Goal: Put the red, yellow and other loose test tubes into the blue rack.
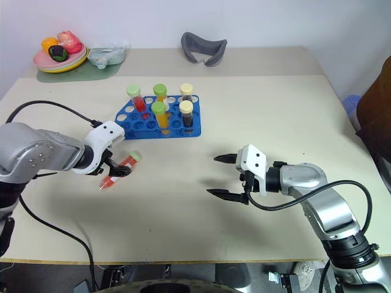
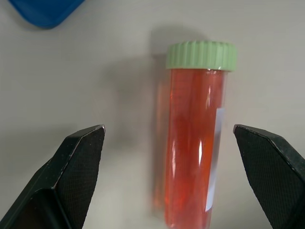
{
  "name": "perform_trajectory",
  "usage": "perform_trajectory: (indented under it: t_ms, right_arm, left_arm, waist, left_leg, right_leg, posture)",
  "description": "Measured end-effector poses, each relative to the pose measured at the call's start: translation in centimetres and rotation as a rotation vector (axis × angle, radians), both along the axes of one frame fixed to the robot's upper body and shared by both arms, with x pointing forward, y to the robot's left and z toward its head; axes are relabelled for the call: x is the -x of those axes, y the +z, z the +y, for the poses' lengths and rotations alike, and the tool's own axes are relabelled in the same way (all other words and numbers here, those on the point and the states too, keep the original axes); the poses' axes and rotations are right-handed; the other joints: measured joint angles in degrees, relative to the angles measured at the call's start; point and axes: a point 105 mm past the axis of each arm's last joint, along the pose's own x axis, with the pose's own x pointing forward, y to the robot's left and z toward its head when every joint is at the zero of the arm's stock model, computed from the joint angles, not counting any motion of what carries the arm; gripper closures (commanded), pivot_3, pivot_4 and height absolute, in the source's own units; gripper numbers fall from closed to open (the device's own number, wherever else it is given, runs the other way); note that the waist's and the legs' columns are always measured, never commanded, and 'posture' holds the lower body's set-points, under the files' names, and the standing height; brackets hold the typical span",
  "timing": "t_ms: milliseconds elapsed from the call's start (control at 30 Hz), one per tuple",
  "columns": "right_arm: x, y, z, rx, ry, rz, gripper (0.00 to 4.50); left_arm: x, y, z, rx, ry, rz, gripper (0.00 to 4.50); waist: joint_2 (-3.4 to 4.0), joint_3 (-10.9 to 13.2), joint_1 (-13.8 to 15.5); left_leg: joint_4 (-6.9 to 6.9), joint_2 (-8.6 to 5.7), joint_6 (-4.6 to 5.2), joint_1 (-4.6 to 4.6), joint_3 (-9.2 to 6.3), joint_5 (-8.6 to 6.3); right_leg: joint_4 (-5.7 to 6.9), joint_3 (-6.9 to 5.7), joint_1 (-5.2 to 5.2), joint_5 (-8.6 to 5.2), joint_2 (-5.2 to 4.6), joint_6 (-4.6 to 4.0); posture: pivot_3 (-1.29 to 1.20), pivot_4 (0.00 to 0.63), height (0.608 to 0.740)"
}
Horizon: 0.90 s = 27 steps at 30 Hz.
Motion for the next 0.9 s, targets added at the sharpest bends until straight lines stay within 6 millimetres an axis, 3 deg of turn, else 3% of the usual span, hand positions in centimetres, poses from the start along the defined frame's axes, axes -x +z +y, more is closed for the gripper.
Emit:
perform_trajectory:
  t_ms: [200, 300, 400, 700, 833, 900]
  right_arm:
    - [0.1, 0.0, 0.4, -0.009, 0.003, -0.006, 0.00]
    - [0.0, 0.0, 0.5, -0.010, 0.001, -0.008, 0.00]
    - [0.1, 0.1, 0.6, -0.010, 0.003, -0.013, 0.00]
    - [0.0, 0.2, 0.6, -0.010, -0.002, -0.016, 0.00]
    - [-0.1, 0.3, 0.6, -0.011, -0.005, -0.018, 0.00]
    - [-0.1, 0.3, 0.6, -0.011, -0.005, -0.020, 0.00]
  left_arm:
    - [0.3, -1.3, 0.1, 0.009, 0.014, 0.037, 0.07]
    - [0.5, -1.5, 0.0, 0.008, 0.010, 0.038, 0.91]
    - [0.6, -1.6, -0.1, 0.006, 0.002, 0.038, 2.24]
    - [0.4, -1.6, 0.0, 0.003, 0.013, 0.030, 2.24]
    - [0.4, -1.5, 0.1, -0.005, 0.014, 0.024, 3.52]
    - [0.3, -1.5, 0.2, -0.011, 0.020, 0.019, 3.71]
  waist:
    - [0.00, 0.00, 0.03]
    - [0.03, -0.02, -0.02]
    - [0.06, -0.04, -0.08]
    - [0.06, -0.04, -0.08]
    - [0.06, -0.04, -0.09]
    - [0.06, -0.04, -0.10]
  left_leg:
    - [0.01, 0.00, 0.00, 0.01, 0.00, 0.00]
    - [0.01, 0.00, 0.00, 0.05, 0.01, 0.00]
    - [0.00, 0.00, 0.00, 0.12, 0.00, 0.00]
    - [-0.01, 0.00, 0.00, 0.24, 0.01, 0.00]
    - [-0.01, 0.00, 0.00, 0.24, 0.01, 0.00]
    - [-0.01, 0.00, 0.00, 0.24, 0.01, 0.00]
  right_leg:
    - [0.01, 0.00, 0.00, 0.00, 0.00, 0.00]
    - [0.01, 0.00, 0.04, 0.00, -0.01, 0.00]
    - [0.06, 0.01, 0.06, 0.00, 0.01, 0.00]
    - [0.06, 0.01, 0.18, 0.00, 0.01, 0.00]
    - [0.06, 0.02, 0.18, 0.00, 0.01, 0.00]
    - [0.06, 0.02, 0.18, 0.00, 0.01, -0.01]
  posture:
    - [0.00, 0.150, 0.740]
    - [0.00, 0.150, 0.740]
    - [0.00, 0.150, 0.740]
    - [0.00, 0.150, 0.740]
    - [0.00, 0.150, 0.740]
    - [0.00, 0.150, 0.740]
